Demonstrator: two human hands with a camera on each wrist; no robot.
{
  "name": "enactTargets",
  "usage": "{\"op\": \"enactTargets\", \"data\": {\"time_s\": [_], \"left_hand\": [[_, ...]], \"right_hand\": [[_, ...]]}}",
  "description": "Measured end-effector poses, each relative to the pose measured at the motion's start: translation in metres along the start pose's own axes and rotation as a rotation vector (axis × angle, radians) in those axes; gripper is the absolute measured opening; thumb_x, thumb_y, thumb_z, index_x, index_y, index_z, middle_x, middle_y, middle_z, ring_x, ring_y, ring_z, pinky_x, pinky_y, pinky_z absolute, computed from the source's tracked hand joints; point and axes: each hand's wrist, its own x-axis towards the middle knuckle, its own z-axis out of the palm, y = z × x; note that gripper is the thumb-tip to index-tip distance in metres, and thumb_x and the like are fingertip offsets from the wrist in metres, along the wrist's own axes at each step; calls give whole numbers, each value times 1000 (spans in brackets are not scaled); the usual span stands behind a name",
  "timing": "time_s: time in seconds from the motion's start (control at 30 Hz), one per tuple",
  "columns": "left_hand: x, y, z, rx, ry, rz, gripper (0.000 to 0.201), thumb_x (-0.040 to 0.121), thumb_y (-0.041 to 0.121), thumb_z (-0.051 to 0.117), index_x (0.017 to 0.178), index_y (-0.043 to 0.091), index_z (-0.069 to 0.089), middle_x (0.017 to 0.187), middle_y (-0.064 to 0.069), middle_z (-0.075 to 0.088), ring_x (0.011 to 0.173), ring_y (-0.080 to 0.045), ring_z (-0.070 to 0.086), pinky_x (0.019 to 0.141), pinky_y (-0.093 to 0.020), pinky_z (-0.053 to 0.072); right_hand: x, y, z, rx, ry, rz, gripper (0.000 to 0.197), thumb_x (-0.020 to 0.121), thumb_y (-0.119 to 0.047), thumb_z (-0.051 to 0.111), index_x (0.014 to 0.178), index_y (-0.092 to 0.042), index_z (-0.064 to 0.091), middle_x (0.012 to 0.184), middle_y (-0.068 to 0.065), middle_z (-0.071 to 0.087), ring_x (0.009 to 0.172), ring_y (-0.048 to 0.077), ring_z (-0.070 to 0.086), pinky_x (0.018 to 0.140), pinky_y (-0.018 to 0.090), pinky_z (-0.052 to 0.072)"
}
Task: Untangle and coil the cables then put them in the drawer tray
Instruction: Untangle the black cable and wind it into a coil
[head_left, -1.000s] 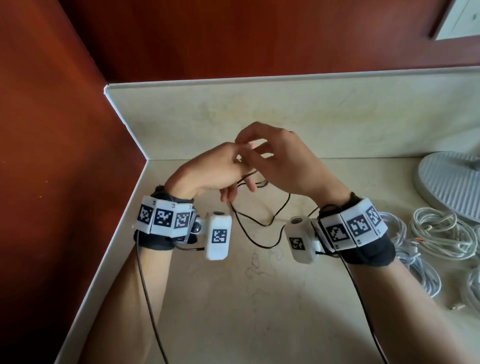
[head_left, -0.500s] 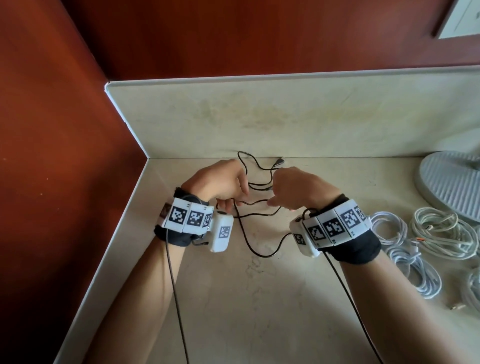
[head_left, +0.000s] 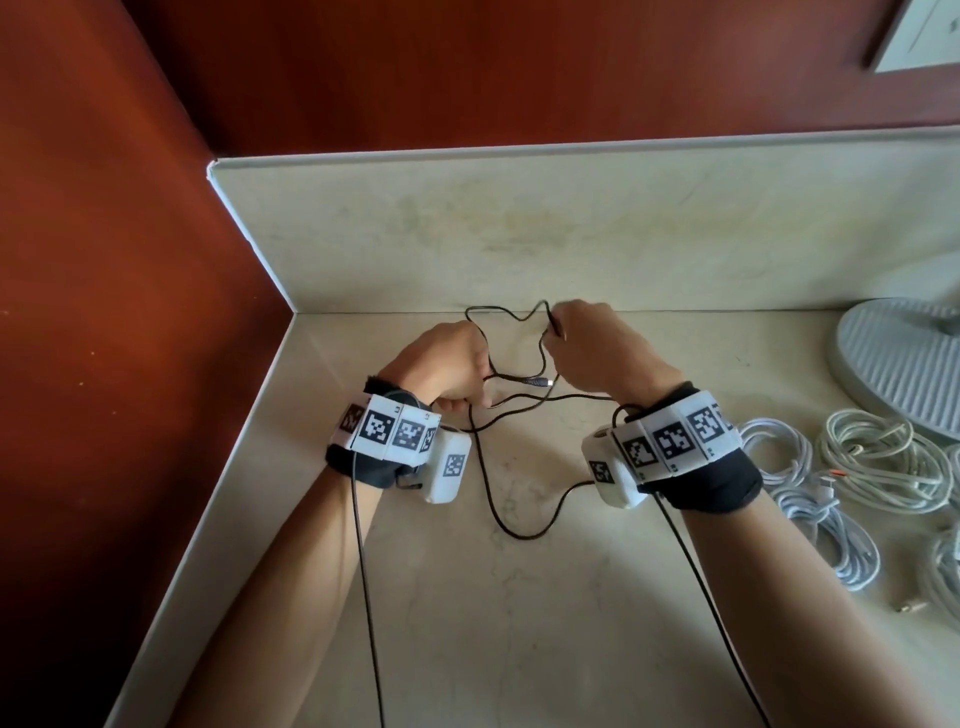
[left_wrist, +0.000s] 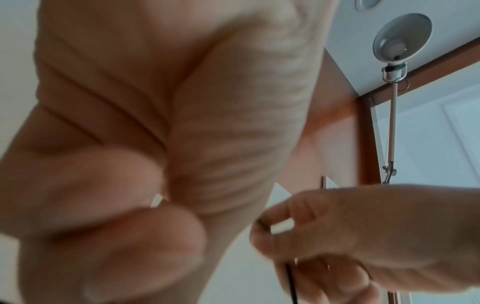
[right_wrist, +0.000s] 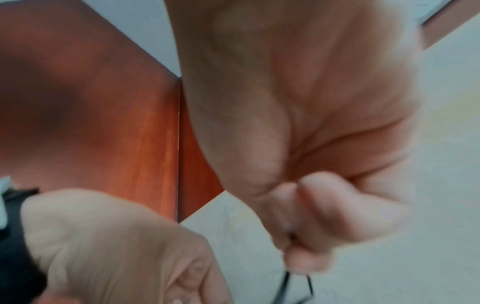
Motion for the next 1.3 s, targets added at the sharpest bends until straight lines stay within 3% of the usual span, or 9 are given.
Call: {"op": "enactTargets", "data": {"time_s": [0.23, 0.43, 0.57, 0.67, 0.73, 0.87, 0.97, 1.07, 1.3], "left_hand": [[4, -12, -14, -134, 26, 2, 43, 91, 49, 70, 90, 6, 70, 67, -5, 71, 45, -13, 65, 49, -22, 47], [1, -19, -34, -611, 187, 17, 82, 102, 47, 59, 161, 14, 13, 124, -4, 62, 71, -18, 70, 58, -30, 53], [-3, -28, -49, -969, 280, 176, 77, 91, 25, 79, 154, 15, 36, 133, 0, 63, 77, -14, 71, 56, -24, 50], [-10, -22, -63, -1463, 373, 237, 20, 97, 20, 69, 113, 12, 59, 111, -5, 77, 60, -10, 62, 46, -18, 41], [-10, -23, -69, -1661, 535, 173, 12, 106, 20, 55, 96, 13, 58, 85, -4, 75, 48, -8, 51, 42, -17, 35], [-9, -25, -56, -1121, 690, 187, 31, 112, 22, 39, 88, 16, 56, 66, 3, 52, 39, -9, 42, 36, -19, 24], [-13, -17, -49, -586, 441, 198, 27, 110, 21, 40, 96, 16, 63, 68, 0, 55, 41, -8, 46, 35, -21, 33], [-21, -5, -44, -175, 176, 258, 29, 106, 16, 41, 93, 20, 66, 71, 1, 60, 44, -4, 48, 45, -22, 39], [-30, 14, -31, -7, -23, 342, 30, 104, 19, 42, 85, 26, 64, 76, 6, 69, 73, -13, 62, 67, -31, 42]], "right_hand": [[-10, -11, -29, 483, 221, -237, 24, 103, -3, 45, 100, -6, 68, 67, 18, 68, 50, 21, 69, 53, 37, 60], [-1, 4, -27, 226, 213, -261, 44, 91, 10, 42, 78, -19, 73, 72, 2, 68, 61, 15, 68, 64, 40, 58], [0, 19, -30, 23, 143, -38, 48, 81, 12, 40, 68, -22, 71, 86, 8, 68, 69, 28, 64, 59, 34, 48], [0, 29, -31, -87, 141, 76, 33, 87, 5, 45, 85, -10, 75, 91, 15, 68, 77, 37, 66, 66, 39, 55], [-1, 33, -29, -144, 114, 102, 27, 91, 0, 49, 92, -9, 75, 96, 14, 70, 81, 35, 68, 73, 43, 60], [-8, 21, -32, -187, -41, 39, 27, 95, -8, 54, 116, -9, 71, 116, 13, 69, 106, 34, 66, 89, 41, 56], [-20, 6, -48, -162, -173, -98, 72, 97, -14, 64, 161, -23, 33, 165, 7, 32, 152, 27, 29, 118, 42, 33], [-33, -2, -67, -71, -124, -235, 90, 94, -8, 62, 165, -38, 15, 174, -10, -3, 160, 13, 4, 129, 41, 17], [-29, -10, -51, 83, 8, -503, 70, 98, 2, 51, 156, -35, 42, 168, -16, 27, 151, 11, 29, 122, 28, 25]]}}
